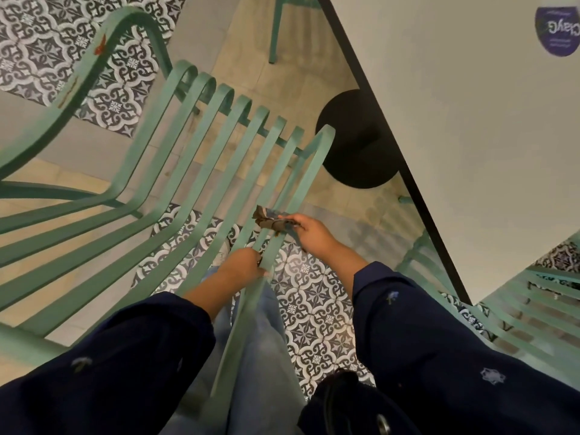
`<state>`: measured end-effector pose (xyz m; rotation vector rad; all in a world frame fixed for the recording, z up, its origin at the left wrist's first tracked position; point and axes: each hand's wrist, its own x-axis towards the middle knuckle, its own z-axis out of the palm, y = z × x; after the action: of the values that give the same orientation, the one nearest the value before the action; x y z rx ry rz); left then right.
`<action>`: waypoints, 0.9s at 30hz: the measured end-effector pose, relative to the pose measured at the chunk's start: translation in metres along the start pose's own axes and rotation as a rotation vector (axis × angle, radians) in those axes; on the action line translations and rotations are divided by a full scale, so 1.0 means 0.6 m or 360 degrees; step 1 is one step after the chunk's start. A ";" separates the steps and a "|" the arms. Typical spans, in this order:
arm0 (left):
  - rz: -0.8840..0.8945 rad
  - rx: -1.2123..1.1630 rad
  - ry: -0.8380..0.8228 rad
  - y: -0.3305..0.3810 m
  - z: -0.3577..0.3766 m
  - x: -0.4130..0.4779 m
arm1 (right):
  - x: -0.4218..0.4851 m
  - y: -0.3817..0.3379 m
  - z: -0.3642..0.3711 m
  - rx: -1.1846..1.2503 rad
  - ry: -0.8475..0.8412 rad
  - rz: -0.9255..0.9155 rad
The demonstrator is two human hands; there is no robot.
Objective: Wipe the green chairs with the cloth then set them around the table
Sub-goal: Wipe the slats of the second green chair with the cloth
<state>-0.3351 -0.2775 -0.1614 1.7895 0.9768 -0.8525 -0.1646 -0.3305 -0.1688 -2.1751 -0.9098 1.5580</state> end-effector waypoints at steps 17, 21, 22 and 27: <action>-0.0050 0.0069 -0.0168 -0.083 -0.047 -0.070 | -0.039 -0.068 0.015 -0.0266 -0.0332 0.0300; -0.0026 0.0287 -0.0147 -0.096 -0.100 -0.083 | -0.058 -0.081 -0.005 -0.0318 -0.0263 0.0378; -0.0025 0.0339 -0.0125 -0.098 -0.116 -0.084 | -0.067 -0.086 -0.014 -0.0222 -0.0099 0.0390; 0.0008 0.0353 0.0013 -0.081 -0.198 -0.093 | -0.115 -0.121 -0.065 0.0061 0.0549 0.0382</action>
<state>-0.3861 -0.1686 -0.0895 1.9823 0.9113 -0.9824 -0.1654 -0.3170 -0.0622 -2.4926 -0.5242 1.2215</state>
